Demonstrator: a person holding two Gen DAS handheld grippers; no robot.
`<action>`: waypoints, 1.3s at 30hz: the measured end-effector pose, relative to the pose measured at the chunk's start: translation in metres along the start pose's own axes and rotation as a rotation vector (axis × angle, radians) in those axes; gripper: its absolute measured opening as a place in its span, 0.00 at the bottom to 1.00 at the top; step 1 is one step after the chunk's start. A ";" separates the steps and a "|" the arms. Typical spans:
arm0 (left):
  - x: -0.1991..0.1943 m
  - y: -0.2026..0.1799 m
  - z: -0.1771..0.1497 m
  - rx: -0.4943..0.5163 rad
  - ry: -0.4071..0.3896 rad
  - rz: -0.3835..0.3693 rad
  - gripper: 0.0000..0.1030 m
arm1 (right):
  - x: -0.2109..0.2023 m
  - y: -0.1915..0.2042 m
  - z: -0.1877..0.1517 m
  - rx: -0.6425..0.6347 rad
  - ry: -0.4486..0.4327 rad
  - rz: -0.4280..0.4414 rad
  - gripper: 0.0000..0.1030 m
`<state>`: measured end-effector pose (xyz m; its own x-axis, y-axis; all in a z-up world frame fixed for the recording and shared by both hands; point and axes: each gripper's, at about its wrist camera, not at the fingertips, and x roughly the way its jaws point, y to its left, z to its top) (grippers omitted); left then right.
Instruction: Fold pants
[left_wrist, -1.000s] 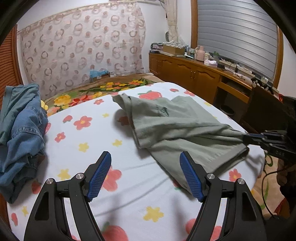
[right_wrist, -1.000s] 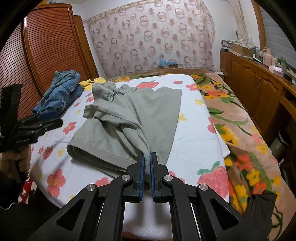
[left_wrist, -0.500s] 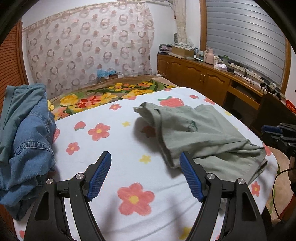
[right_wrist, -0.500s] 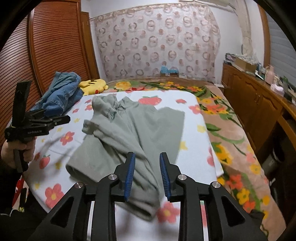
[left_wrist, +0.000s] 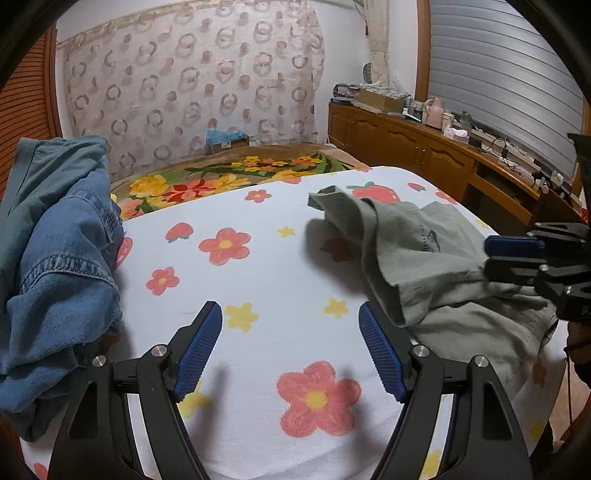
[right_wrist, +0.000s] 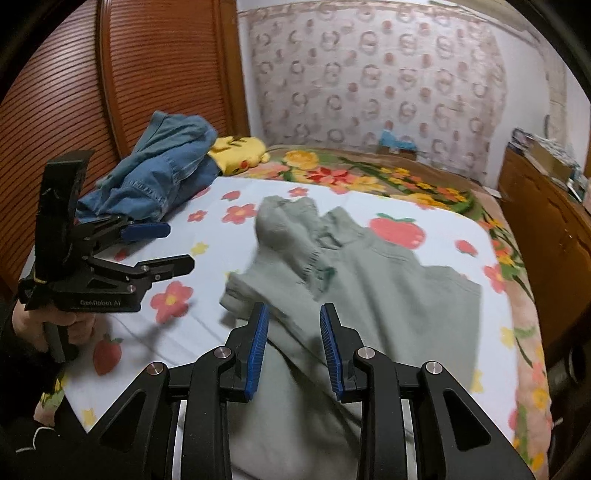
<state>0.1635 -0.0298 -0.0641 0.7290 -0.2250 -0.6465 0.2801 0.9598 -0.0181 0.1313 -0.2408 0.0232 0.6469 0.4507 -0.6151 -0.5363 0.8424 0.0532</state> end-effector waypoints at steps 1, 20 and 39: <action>0.000 0.001 -0.001 -0.001 0.000 0.000 0.75 | 0.004 0.001 0.003 -0.007 0.006 0.007 0.29; 0.000 0.005 -0.001 -0.016 -0.006 -0.029 0.75 | 0.049 0.013 0.027 -0.154 0.143 -0.011 0.29; -0.001 -0.002 0.000 0.004 -0.001 -0.022 0.75 | 0.008 -0.030 0.050 -0.092 0.011 -0.083 0.04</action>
<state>0.1626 -0.0317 -0.0636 0.7233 -0.2460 -0.6453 0.2985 0.9540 -0.0292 0.1792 -0.2480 0.0561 0.6857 0.3770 -0.6227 -0.5287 0.8459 -0.0700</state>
